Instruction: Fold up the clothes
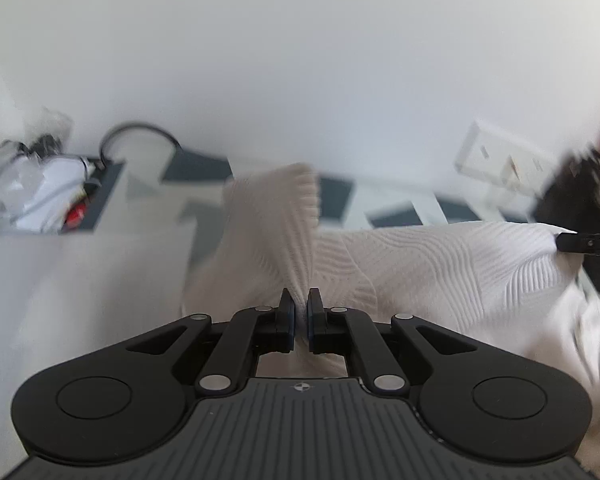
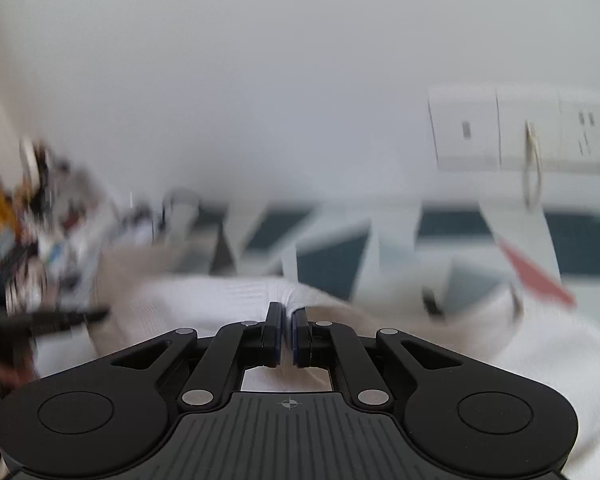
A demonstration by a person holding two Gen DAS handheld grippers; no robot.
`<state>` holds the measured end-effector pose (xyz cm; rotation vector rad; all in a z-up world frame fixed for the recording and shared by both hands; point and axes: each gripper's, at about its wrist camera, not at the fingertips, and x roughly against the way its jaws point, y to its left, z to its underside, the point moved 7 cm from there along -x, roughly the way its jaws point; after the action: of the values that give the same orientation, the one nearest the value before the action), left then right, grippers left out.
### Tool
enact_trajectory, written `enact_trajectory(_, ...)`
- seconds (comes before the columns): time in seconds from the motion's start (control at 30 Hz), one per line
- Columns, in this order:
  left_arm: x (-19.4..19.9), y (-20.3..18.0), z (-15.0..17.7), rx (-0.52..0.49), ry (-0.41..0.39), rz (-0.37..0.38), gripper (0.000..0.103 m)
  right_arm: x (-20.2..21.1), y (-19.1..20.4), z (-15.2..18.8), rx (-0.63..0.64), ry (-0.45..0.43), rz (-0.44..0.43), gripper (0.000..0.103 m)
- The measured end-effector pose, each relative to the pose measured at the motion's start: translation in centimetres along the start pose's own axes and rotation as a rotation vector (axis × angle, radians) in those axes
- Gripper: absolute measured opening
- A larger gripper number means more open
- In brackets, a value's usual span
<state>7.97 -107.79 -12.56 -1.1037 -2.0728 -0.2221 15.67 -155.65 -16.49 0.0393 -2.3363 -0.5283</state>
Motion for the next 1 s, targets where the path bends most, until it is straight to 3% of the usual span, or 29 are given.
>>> enact_trajectory(0.13, 1.1, -0.7, 4.2, -0.063, 0.085, 0.017, 0.006, -0.8, -0.7, 7.1, -0.047, 0.147, 0.031, 0.004)
enact_trajectory(0.3, 1.1, -1.5, 8.2, -0.059, 0.181, 0.047, 0.007, -1.3, -0.4, 10.8, -0.094, 0.159, 0.058, 0.004)
enact_trajectory(0.43, 1.0, -1.7, 7.6, -0.061, 0.192, 0.046, 0.016, -1.4, -0.3, 10.9, -0.096, 0.163, 0.072, 0.009)
enact_trajectory(0.5, 1.2, -1.7, 6.8, -0.077, 0.181, 0.041, 0.032, -1.1, -0.3, 10.3, -0.088, 0.160, 0.076, 0.016)
enact_trajectory(0.53, 1.4, -1.7, 6.4, -0.088, 0.170, 0.033, 0.052, -1.0, -0.4, 10.0, -0.090, 0.155, 0.076, 0.023)
enact_trajectory(0.57, 1.6, -1.8, 5.9, -0.098, 0.156, 0.026, 0.064, -0.9, -0.5, 9.6, -0.095, 0.150, 0.075, 0.025)
enact_trajectory(0.73, 1.7, -3.2, 3.2, -0.134, 0.094, 0.047, 0.064, -0.8, -0.7, 7.8, -0.121, 0.122, 0.062, 0.032)
enact_trajectory(0.87, -0.7, -4.5, 2.1, -0.144, 0.101, 0.045, 0.065, -1.0, -0.9, 6.2, -0.141, 0.087, 0.042, 0.033)
enact_trajectory(1.0, -3.8, -3.5, 2.0, -0.007, 0.163, 0.053, 0.062, -2.0, -1.8, 4.3, -0.197, 0.054, 0.056, 0.034)
